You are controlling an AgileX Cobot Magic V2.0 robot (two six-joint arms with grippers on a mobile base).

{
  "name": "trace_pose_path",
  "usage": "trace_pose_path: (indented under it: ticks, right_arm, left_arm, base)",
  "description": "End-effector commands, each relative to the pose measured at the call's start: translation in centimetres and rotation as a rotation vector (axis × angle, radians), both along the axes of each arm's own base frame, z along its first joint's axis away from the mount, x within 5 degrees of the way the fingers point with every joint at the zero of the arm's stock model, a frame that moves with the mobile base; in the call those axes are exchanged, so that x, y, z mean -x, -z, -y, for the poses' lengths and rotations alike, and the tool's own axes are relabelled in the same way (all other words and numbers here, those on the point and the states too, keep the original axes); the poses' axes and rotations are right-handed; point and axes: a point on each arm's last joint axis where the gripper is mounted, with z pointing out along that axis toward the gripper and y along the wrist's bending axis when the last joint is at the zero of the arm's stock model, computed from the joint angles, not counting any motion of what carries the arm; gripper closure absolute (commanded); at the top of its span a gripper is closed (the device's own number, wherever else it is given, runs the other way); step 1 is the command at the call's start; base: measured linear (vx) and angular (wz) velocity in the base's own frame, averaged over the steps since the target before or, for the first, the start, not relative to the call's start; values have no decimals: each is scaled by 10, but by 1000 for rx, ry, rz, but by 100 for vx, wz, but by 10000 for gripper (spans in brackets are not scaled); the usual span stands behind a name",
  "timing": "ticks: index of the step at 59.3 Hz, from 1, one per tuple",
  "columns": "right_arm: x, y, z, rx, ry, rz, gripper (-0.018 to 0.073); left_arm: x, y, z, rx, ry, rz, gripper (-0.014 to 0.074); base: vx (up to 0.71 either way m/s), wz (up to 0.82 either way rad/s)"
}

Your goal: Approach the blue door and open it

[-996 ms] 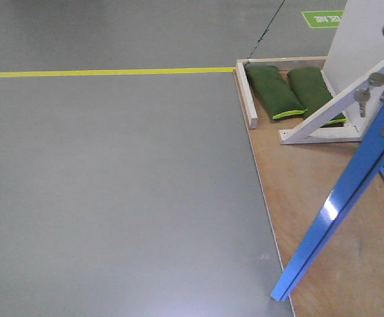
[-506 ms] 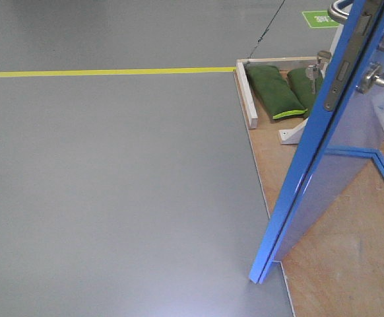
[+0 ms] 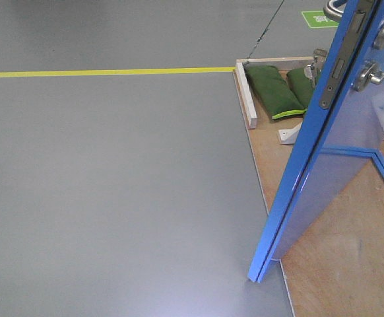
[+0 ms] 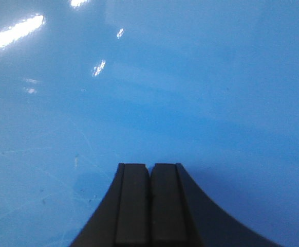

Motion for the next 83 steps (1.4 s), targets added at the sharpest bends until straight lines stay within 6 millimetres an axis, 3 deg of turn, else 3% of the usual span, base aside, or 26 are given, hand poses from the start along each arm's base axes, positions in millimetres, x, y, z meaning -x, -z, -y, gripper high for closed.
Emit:
trace_pose_path:
  ticks: [1, 83]
  right_arm:
    - [7, -18, -17, 2, -68, 54, 561]
    - [8, -19, -18, 6, -75, 54, 561]
  left_arm:
    - [1, -17, 1, 2, 5, 125, 524]
    - [1, -17, 1, 2, 5, 125, 524]
  base:
    - [0, 0]
    - [0, 1]
